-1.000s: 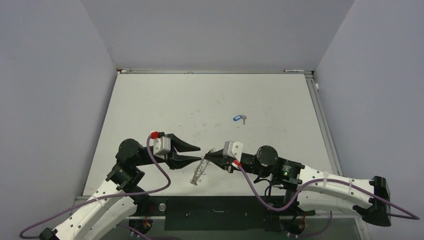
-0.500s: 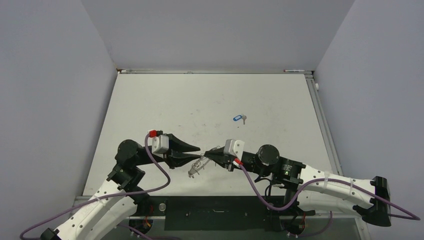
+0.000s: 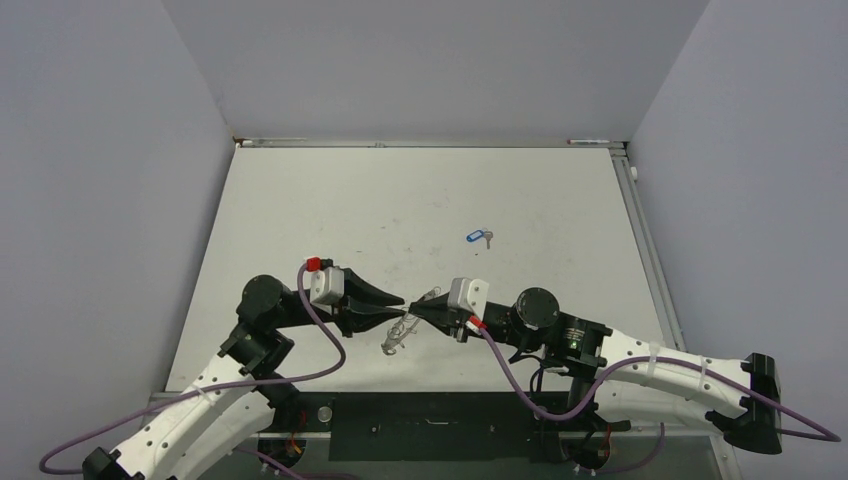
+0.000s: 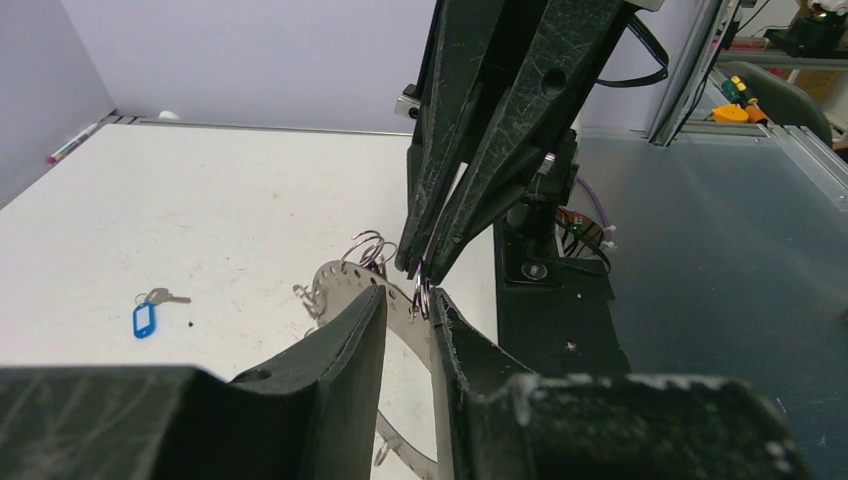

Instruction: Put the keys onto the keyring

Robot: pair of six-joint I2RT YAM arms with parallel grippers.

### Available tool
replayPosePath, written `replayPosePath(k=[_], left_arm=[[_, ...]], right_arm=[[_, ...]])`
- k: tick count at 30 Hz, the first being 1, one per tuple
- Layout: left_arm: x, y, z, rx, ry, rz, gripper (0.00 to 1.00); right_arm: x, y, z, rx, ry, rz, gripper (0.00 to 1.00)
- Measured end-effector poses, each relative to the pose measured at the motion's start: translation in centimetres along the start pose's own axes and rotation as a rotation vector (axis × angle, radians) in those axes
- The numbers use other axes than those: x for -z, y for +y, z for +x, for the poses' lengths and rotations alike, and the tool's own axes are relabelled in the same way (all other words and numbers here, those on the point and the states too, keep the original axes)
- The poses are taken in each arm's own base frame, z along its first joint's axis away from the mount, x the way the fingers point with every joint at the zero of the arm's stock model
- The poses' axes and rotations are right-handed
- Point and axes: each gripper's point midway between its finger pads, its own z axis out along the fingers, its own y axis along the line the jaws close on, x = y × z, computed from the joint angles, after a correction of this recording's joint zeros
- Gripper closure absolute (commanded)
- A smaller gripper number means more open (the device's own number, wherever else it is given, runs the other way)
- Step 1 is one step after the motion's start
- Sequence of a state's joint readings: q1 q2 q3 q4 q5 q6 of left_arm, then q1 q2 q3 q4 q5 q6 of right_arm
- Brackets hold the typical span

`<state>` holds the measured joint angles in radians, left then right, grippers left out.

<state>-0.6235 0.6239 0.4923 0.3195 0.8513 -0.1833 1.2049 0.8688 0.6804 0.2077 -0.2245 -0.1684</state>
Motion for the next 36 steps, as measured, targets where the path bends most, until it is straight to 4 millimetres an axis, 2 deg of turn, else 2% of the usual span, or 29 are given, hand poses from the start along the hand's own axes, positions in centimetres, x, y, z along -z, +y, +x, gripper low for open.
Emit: replayPosePath(k=[6, 8, 10, 19, 20, 23, 25, 31, 36], left_arm=[[-0.2, -0.6, -0.1, 0.014, -0.003, 0.038, 0.82], [-0.3, -0.8, 0.0, 0.020, 0.000, 0.050, 0.87], [-0.3, -1.0, 0.1, 0.031, 0.004, 0.062, 0.99], [-0.3, -1.0, 0.3, 0.039, 0.011, 0.050, 1.00], [-0.3, -0.9, 0.4, 0.041, 0.016, 0.042, 1.00], [-0.3, -0.6, 0.6, 0.047, 0.033, 0.016, 1.00], [-0.2, 0.1, 1.0, 0.053, 0.049, -0.026, 1.00], [0.4, 2.8, 2.5, 0.096, 0.107, -0.187, 1.00], [0.9, 5.0, 2.7, 0.121, 0.131, -0.316, 1.00]], right_arm=[[-0.2, 0.3, 0.0, -0.001, -0.006, -0.018, 0.95], [-0.3, 0.4, 0.0, -0.001, -0.006, -0.022, 0.95], [-0.3, 0.4, -0.2, 0.000, -0.013, -0.024, 0.95], [-0.3, 0.4, -0.2, 0.000, -0.013, -0.023, 0.95], [-0.3, 0.3, -0.1, 0.000, -0.008, -0.020, 0.92], [-0.2, -0.2, 0.4, -0.006, 0.012, 0.011, 0.63], [-0.1, -0.7, 0.6, -0.017, 0.024, 0.046, 0.53], [0.6, -2.5, 0.8, -0.049, 0.038, 0.160, 0.47], [1.2, -3.4, 1.1, -0.089, 0.037, 0.230, 0.44]])
